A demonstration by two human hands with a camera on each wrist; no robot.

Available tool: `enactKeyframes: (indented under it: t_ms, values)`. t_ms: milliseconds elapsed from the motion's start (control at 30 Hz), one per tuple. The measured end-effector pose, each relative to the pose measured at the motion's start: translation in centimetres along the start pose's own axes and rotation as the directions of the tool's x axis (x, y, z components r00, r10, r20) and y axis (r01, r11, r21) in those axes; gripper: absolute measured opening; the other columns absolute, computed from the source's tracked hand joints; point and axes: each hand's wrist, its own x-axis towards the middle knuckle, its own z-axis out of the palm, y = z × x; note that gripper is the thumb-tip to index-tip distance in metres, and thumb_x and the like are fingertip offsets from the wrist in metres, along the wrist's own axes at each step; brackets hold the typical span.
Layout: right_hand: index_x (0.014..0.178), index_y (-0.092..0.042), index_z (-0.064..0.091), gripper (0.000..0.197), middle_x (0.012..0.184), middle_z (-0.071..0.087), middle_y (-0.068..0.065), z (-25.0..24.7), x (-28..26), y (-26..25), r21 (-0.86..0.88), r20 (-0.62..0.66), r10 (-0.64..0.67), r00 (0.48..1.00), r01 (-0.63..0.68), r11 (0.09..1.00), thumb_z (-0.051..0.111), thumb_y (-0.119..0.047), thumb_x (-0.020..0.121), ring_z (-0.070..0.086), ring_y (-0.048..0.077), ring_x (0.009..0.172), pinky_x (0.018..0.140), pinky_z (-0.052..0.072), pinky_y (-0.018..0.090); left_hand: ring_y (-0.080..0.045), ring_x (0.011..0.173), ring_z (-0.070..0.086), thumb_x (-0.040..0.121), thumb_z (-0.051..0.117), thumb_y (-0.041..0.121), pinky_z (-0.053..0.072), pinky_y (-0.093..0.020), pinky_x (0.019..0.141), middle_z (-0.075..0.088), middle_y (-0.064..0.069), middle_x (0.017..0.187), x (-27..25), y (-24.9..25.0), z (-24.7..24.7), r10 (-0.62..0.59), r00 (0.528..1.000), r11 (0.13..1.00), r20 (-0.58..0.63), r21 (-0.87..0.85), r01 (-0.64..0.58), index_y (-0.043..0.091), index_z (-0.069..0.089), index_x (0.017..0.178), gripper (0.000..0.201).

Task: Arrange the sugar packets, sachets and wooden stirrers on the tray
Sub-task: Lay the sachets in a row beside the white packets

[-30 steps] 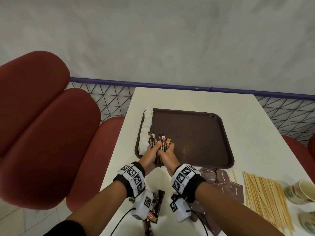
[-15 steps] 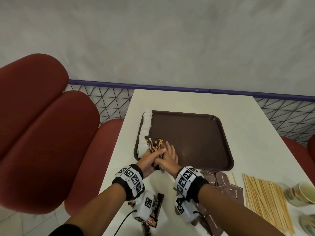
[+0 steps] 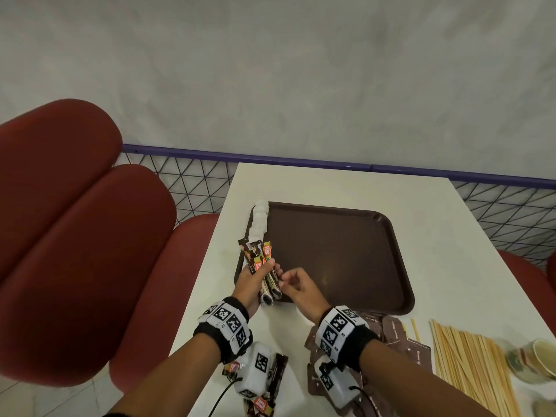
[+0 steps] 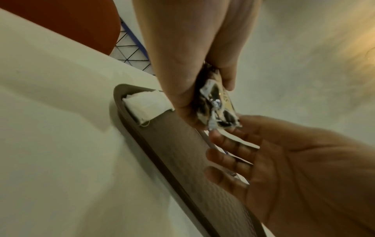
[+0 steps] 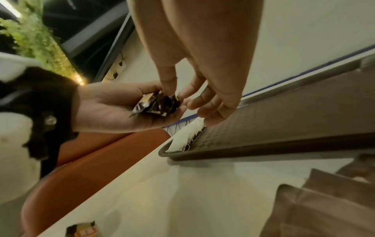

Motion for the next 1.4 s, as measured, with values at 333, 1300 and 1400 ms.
enactKeyframes:
  t_ms: [333, 1300, 1400]
  values:
    - [0.100, -0.015, 0.053, 0.012, 0.089, 0.054, 0.002, 0.1, 1.6, 0.6, 0.150, 0.142, 0.105, 0.984, -0.127, 0.981, 0.057, -0.010, 0.090, 0.054, 0.009, 0.074, 0.064, 0.047, 0.020, -0.022, 0.077, 0.061, 0.093, 0.054, 0.011, 0.052, -0.041, 0.080, 0.060, -0.011, 0.080, 0.8, 0.2, 0.6, 0.037, 0.998, 0.996, -0.058, -0.074, -0.041, 0.008, 0.055, 0.094, 0.004]
    - [0.087, -0.009, 0.063, 0.004, 0.062, 0.057, 0.000, -7.3, 16.5, -0.6, -0.055, -0.316, 0.064, 0.947, -0.086, 0.995, 0.060, -0.006, 0.086, 0.047, 0.004, 0.047, 0.039, 0.037, 0.007, -0.016, 0.046, 0.058, 0.087, 0.065, 0.016, 0.047, -0.023, 0.042, 0.059, -0.010, 0.069, 3.1, 4.3, -4.6, 0.020, 0.969, 1.000, -0.247, -0.013, -0.024, 0.009, 0.057, 0.081, 0.012]
    - [0.091, -0.008, 0.065, 0.006, 0.061, 0.055, -0.001, -7.1, 19.7, -0.4, -0.084, -0.309, 0.101, 0.946, -0.133, 0.988, 0.061, -0.010, 0.087, 0.045, 0.009, 0.052, 0.037, 0.036, 0.006, -0.015, 0.046, 0.058, 0.087, 0.065, 0.015, 0.047, -0.022, 0.042, 0.060, -0.009, 0.070, 3.3, 5.1, -5.1, 0.019, 0.964, 0.999, -0.267, -0.024, -0.026, 0.007, 0.055, 0.082, 0.013]
